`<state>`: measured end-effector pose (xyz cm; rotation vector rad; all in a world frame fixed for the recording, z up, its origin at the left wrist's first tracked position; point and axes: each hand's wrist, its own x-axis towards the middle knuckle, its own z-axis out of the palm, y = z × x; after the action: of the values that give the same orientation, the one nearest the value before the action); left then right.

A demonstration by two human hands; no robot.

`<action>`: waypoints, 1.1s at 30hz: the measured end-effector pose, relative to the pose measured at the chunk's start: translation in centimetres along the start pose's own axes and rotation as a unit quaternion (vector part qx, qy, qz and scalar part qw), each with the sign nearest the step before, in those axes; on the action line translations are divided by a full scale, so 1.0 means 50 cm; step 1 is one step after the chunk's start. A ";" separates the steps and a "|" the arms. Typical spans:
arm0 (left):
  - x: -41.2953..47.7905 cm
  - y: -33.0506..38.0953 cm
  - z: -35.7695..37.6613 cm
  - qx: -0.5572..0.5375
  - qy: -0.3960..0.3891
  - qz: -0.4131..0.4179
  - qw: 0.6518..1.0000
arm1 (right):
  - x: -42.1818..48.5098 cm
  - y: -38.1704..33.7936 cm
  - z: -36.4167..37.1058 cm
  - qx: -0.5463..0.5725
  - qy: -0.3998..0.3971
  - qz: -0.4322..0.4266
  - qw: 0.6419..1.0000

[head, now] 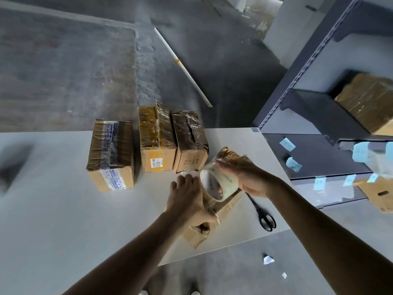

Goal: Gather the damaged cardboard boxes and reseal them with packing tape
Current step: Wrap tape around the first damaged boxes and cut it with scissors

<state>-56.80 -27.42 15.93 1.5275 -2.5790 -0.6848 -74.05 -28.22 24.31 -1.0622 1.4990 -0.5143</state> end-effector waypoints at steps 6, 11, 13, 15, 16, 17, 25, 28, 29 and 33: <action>-0.004 0.002 0.008 0.010 0.004 -0.010 1.000 | -0.016 0.002 0.009 -0.045 0.023 -0.046 0.998; -0.005 0.002 0.008 0.029 0.016 -0.030 0.999 | -0.035 0.013 -0.010 -0.090 0.035 -0.030 0.995; -0.002 0.001 0.006 0.039 0.013 -0.032 0.999 | -0.053 0.019 -0.031 -0.116 0.052 -0.007 0.992; -0.002 0.002 0.008 0.045 0.009 -0.032 0.998 | -0.073 0.032 -0.054 -0.132 0.048 0.024 0.990; -0.002 0.002 0.009 0.048 0.007 -0.030 0.998 | -0.083 0.037 -0.062 -0.139 0.044 0.037 0.989; -0.003 0.004 0.011 0.052 0.004 -0.030 0.998 | -0.087 0.044 -0.066 -0.147 0.044 0.044 0.987; 0.005 -0.008 0.009 0.070 -0.009 0.029 0.997 | -0.076 0.068 -0.054 -0.172 0.053 0.028 0.983; 0.006 -0.005 0.005 0.081 -0.022 0.040 0.996 | -0.078 0.076 -0.047 -0.178 0.044 0.023 0.983; 0.005 -0.004 0.005 0.080 -0.025 0.044 0.995 | -0.079 0.078 -0.044 -0.177 0.043 0.023 0.983; 0.011 0.000 0.010 0.092 -0.010 0.102 0.990 | -0.089 0.081 -0.044 -0.156 0.047 0.027 0.986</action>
<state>-57.21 -27.72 15.41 1.2763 -2.8305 -0.4563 -77.79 -23.07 23.96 -1.2472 1.7259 -0.3001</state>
